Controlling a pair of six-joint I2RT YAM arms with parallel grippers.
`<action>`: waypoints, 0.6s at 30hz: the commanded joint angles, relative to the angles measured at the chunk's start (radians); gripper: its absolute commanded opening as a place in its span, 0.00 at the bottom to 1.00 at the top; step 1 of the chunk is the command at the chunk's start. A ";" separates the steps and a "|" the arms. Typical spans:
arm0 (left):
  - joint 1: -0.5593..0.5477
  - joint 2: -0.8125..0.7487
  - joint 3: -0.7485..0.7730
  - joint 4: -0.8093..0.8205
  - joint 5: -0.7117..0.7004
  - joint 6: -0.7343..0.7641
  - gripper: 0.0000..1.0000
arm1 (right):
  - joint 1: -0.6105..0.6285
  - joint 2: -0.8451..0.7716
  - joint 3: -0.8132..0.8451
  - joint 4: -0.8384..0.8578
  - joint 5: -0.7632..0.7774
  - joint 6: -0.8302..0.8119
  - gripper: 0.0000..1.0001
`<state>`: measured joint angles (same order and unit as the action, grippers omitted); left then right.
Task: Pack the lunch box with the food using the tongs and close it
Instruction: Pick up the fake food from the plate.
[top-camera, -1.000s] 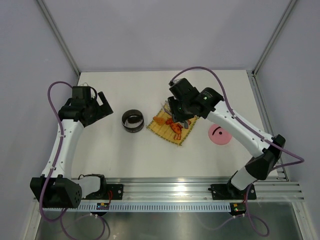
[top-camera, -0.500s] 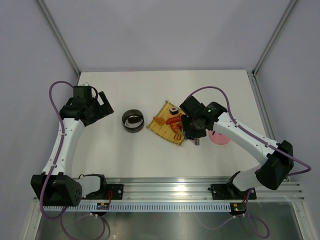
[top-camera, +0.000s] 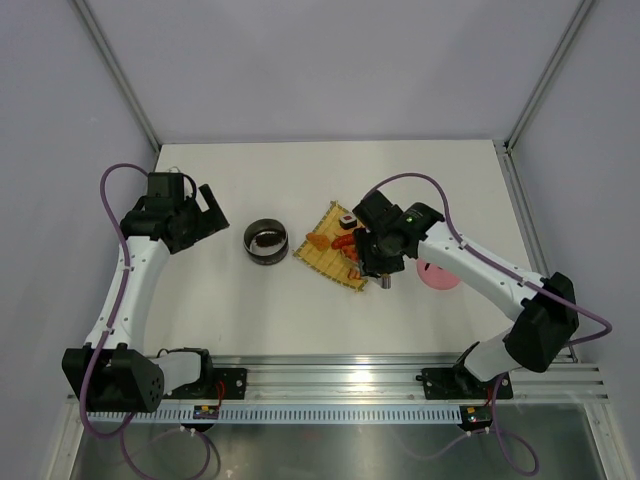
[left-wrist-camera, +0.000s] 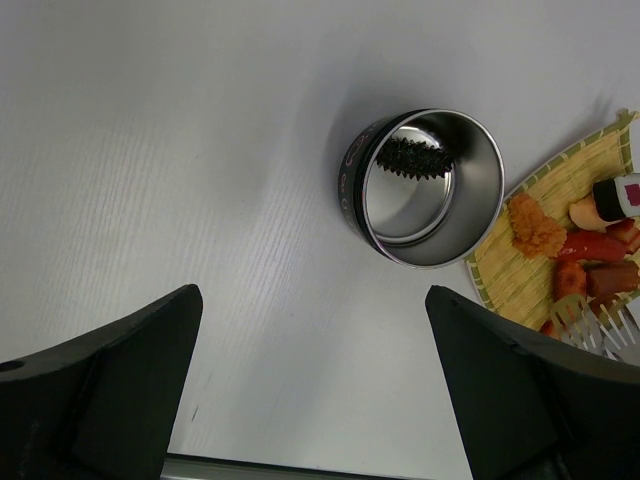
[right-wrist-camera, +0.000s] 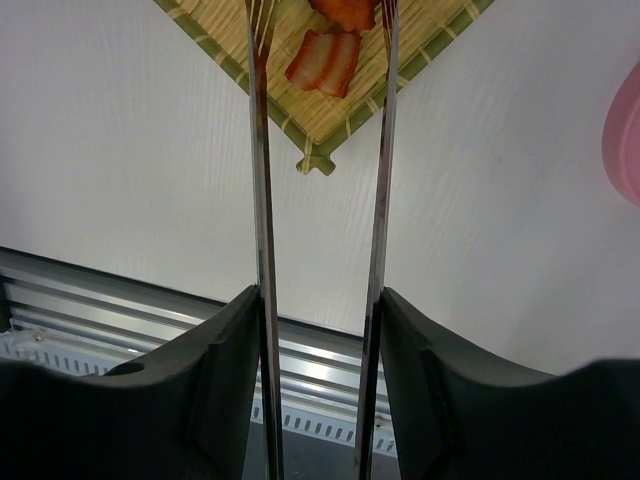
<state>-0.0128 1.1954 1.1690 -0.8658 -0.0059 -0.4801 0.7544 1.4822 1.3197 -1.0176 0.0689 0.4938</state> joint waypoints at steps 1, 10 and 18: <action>0.005 0.000 -0.006 0.033 0.020 -0.003 0.99 | 0.000 0.018 0.013 0.039 -0.004 -0.020 0.56; 0.005 0.009 -0.006 0.036 0.021 -0.005 0.99 | 0.000 0.076 0.038 0.044 -0.029 -0.055 0.56; 0.005 0.013 -0.006 0.039 0.021 -0.006 0.99 | 0.003 0.081 0.078 0.014 -0.050 -0.077 0.48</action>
<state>-0.0128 1.2083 1.1683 -0.8654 -0.0048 -0.4801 0.7544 1.5723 1.3392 -1.0138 0.0425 0.4423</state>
